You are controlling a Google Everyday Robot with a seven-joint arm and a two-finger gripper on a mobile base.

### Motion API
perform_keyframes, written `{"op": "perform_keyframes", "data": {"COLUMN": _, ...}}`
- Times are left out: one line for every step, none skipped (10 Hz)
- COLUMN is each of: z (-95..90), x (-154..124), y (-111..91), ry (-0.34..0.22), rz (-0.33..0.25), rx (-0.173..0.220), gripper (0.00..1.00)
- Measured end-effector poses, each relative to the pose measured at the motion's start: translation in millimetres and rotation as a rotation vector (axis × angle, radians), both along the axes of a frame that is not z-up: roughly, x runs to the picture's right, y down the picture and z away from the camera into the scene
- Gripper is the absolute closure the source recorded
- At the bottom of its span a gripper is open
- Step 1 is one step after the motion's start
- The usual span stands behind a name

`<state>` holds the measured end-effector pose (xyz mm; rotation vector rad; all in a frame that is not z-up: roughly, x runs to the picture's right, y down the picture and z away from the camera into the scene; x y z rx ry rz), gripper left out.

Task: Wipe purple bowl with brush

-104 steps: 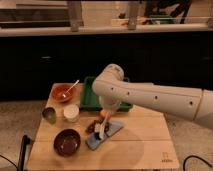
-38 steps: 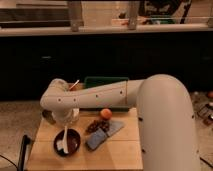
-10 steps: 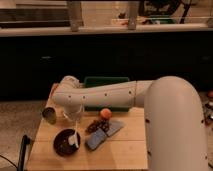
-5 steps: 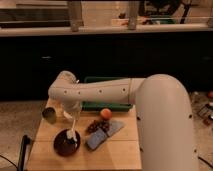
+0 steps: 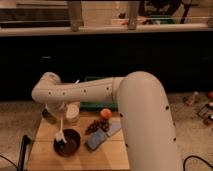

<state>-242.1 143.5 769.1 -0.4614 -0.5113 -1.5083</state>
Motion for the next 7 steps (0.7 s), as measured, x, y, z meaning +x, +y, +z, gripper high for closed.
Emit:
{"op": "perform_keyframes", "data": {"z": -6.2, "x": -3.3, "y": 7.2, "ry": -0.023, "rz": -0.016, "rx": -0.007, "gripper": 1.00}}
{"op": "perform_keyframes", "data": {"z": -12.5, "x": -2.5, "y": 15.8, "ry": -0.040, "rz": -0.030, "rx": -0.013, "gripper": 1.00}}
{"op": "perform_keyframes", "data": {"z": -17.5, "x": 1.1, "y": 22.9, "ry": -0.048, "rz": -0.038, "rx": -0.020, "gripper": 1.00}}
{"op": "perform_keyframes", "data": {"z": -21.1, "x": 12.4, "y": 30.6, "ry": -0.049, "rz": -0.042, "rx": -0.029, "gripper": 1.00}}
{"op": "perform_keyframes", "data": {"z": -21.2, "x": 27.6, "y": 33.2, "ry": -0.037, "rz": -0.033, "rx": -0.035, "gripper": 1.00}}
{"op": "perform_keyframes", "data": {"z": -20.4, "x": 40.0, "y": 33.7, "ry": -0.025, "rz": -0.023, "rx": -0.038, "gripper": 1.00}}
{"op": "perform_keyframes", "data": {"z": -19.6, "x": 57.0, "y": 33.5, "ry": -0.009, "rz": -0.006, "rx": -0.038, "gripper": 1.00}}
